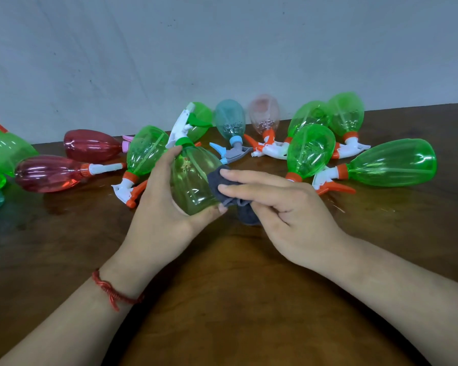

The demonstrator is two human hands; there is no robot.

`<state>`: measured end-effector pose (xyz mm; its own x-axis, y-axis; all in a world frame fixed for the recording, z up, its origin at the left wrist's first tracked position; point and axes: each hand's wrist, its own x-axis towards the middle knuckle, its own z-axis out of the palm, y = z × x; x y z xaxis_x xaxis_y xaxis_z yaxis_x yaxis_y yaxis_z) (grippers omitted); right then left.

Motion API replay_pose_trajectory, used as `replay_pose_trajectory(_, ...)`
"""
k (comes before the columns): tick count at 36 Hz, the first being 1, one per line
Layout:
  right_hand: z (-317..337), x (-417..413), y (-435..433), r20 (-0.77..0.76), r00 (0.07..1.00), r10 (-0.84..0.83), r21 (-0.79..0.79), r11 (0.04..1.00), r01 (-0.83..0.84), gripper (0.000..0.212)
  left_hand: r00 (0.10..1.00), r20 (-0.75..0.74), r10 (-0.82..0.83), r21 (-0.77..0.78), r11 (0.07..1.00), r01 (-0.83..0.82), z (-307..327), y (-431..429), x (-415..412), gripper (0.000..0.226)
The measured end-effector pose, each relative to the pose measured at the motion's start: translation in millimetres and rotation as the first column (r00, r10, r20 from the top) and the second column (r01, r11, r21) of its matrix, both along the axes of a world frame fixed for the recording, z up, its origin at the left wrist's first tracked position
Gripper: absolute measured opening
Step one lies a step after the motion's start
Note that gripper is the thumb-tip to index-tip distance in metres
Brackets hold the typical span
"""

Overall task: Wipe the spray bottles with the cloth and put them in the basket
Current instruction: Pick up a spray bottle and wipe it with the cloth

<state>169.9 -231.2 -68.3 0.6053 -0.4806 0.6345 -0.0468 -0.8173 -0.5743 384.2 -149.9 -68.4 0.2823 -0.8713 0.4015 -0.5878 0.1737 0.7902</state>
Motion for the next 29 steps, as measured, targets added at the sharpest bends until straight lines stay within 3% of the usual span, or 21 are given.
replay_pose_trajectory(9, 1, -1, 0, -0.002, 0.999, -0.041, 0.036, 0.999, 0.041, 0.053, 0.995, -0.088, -0.047, 0.018, 0.999, 0.048, 7, 3, -7, 0.106)
replay_pose_trajectory(19, 16, -3, -8, 0.147, 0.987, -0.071, 0.473, 0.881, -0.007, 0.049, 0.934, -0.105, -0.342, 0.049, 0.936, 0.349, 7, 14, -19, 0.105)
replay_pose_trajectory(23, 14, -3, -6, 0.136, 0.988, -0.065, 0.431, 0.902, 0.000, 0.047, 0.923, -0.018, -0.384, 0.107, 0.917, 0.384, 4, 11, -20, 0.119)
replay_pose_trajectory(26, 10, -2, -5, 0.090, 0.994, -0.065, 0.342, 0.939, 0.030, 0.046, 0.936, 0.093, -0.340, 0.108, 0.938, 0.329, 3, 9, -20, 0.117)
replay_pose_trajectory(29, 9, -2, -5, 0.062, 0.995, -0.076, 0.237, 0.970, 0.059, 0.048, 0.957, 0.091, -0.274, 0.073, 0.961, 0.268, 3, 7, -21, 0.115)
